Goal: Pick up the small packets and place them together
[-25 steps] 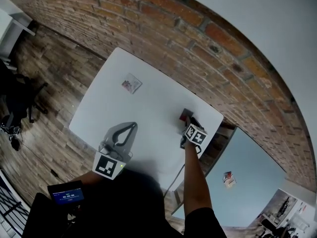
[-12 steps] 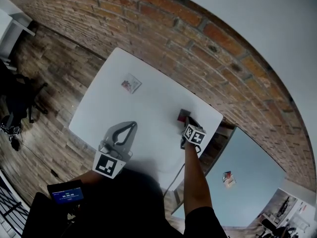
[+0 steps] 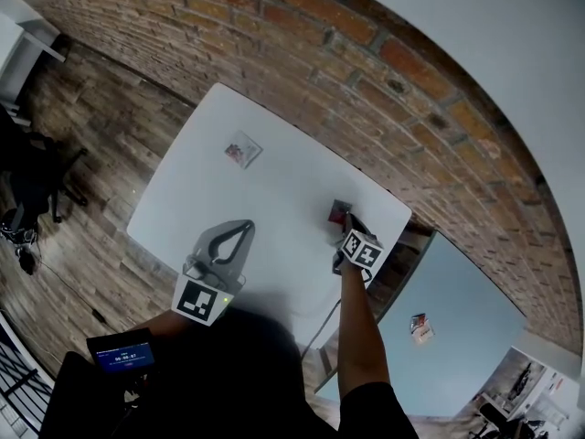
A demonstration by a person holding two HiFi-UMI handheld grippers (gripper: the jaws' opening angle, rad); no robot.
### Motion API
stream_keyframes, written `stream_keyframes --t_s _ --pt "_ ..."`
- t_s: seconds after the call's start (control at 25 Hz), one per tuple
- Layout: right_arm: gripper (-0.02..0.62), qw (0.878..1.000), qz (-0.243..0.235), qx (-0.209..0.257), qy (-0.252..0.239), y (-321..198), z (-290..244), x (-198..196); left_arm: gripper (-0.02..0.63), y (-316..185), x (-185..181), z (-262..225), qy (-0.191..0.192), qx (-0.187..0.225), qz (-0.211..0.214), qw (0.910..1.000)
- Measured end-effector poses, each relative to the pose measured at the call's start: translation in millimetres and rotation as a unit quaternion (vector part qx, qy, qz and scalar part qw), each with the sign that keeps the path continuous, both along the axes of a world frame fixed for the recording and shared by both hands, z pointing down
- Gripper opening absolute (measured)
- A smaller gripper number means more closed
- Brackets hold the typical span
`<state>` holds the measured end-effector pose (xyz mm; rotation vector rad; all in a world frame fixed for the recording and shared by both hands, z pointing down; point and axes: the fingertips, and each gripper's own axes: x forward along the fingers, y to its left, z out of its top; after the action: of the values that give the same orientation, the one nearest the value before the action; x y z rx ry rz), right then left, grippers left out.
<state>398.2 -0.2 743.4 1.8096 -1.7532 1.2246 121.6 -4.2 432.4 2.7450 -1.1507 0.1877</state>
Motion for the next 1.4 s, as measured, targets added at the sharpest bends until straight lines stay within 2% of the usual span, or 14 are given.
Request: stream_keyframes --t_s 0.64,0.84,1.0,1.4 --pt "0.004 0.996 0.065 0.06 -0.023 23.9 -35.8 -7.0 0.0 12.0 -9.5 -11.7 0.014 0.015 0.002 0.9998" --pt "0.004 0.995 0.069 0.072 -0.026 33.8 -46.3 -18.0 0.0 20.6 -17.6 -15.0 0.021 0.02 0.002 0.9996" --pt "0.003 0.994 0.061 0.082 -0.032 41.6 -55.8 -36.7 0.0 28.5 -25.9 -14.9 0.025 0.018 0.0 0.9995" --pt "0.005 0.994 0.032 0.098 -0.047 56.1 -68.7 -113.0 0.0 46.1 -47.7 -20.5 0.033 0.024 -0.001 0.9992"
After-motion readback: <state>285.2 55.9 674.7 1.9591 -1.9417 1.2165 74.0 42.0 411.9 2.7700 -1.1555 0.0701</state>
